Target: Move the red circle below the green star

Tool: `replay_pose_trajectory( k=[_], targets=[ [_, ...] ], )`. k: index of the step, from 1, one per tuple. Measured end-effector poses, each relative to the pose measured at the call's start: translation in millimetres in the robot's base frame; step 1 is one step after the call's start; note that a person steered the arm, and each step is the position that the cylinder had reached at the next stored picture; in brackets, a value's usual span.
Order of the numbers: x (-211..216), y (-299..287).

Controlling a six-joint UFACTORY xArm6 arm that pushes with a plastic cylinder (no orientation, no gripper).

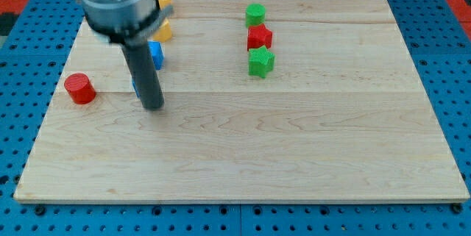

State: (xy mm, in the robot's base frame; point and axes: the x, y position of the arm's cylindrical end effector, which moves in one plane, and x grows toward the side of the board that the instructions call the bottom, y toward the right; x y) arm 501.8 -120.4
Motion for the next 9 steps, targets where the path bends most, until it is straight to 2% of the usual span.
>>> replay_pose_trajectory(
  k=[1,2,3,4,5,6,7,8,9],
  targets=[
    [42,-88],
    [4,-181],
    [-68,-183],
    [-108,-159],
    [-75,-94],
    [-58,-97],
    [-72,-181],
    [-27,-176],
    [-16,-116]
  ],
)
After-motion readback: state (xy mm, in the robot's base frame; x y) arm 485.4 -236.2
